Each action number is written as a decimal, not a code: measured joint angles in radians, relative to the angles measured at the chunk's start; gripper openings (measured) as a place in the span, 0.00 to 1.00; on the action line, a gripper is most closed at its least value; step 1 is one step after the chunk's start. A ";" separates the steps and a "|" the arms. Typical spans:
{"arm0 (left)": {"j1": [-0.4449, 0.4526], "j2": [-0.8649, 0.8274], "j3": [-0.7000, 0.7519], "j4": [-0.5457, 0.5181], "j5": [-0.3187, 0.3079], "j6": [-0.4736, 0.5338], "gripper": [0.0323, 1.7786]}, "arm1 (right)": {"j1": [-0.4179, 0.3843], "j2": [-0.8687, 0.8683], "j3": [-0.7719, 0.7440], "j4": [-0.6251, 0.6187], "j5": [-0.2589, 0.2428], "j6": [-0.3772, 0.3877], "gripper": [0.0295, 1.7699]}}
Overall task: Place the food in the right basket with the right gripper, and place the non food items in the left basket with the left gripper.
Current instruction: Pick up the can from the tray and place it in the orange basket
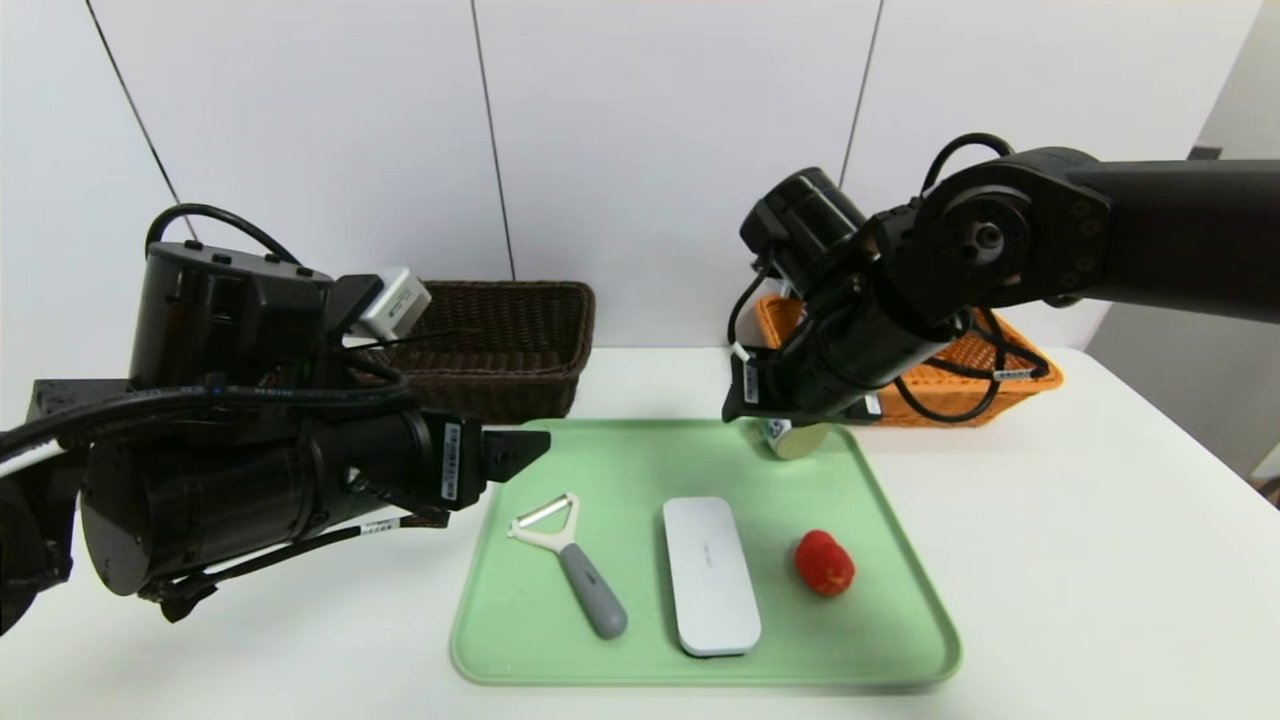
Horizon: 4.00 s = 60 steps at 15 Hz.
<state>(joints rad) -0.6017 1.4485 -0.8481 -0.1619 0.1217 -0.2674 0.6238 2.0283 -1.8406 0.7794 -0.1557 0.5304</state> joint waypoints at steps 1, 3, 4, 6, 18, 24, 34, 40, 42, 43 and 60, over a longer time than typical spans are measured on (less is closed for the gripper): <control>-0.001 -0.001 0.000 0.000 0.000 0.000 0.95 | 0.000 -0.001 0.000 0.000 -0.003 0.013 0.69; -0.001 -0.003 0.001 0.000 0.000 0.001 0.95 | -0.003 -0.004 0.000 0.009 -0.004 0.041 0.75; -0.001 -0.003 0.001 0.000 0.000 0.001 0.95 | -0.004 -0.004 -0.001 0.023 -0.005 0.054 0.78; -0.001 -0.004 0.001 0.000 0.000 0.001 0.95 | -0.006 -0.003 -0.004 0.029 -0.013 0.108 0.82; -0.001 -0.014 0.008 -0.002 -0.004 -0.001 0.95 | -0.028 0.027 -0.105 0.064 -0.069 0.548 0.93; -0.004 -0.028 0.024 -0.004 -0.008 -0.003 0.95 | -0.035 0.055 -0.111 0.058 -0.073 0.583 0.95; -0.007 -0.037 0.033 -0.006 -0.011 -0.004 0.95 | -0.066 0.115 -0.112 0.028 -0.108 0.674 0.96; -0.007 -0.037 0.045 -0.007 -0.013 -0.002 0.95 | -0.090 0.146 -0.112 0.021 -0.107 0.702 0.96; -0.007 -0.037 0.046 -0.007 -0.012 -0.002 0.95 | -0.093 0.154 -0.112 0.015 -0.107 0.705 0.96; -0.007 -0.037 0.046 -0.007 -0.012 -0.002 0.95 | -0.093 0.159 -0.112 0.015 -0.106 0.710 0.96; -0.006 -0.036 0.047 -0.007 -0.012 -0.003 0.95 | -0.114 0.190 -0.112 0.016 -0.105 0.717 0.85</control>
<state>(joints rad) -0.6079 1.4130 -0.8009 -0.1687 0.1096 -0.2709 0.5094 2.2181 -1.9528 0.7955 -0.2606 1.2474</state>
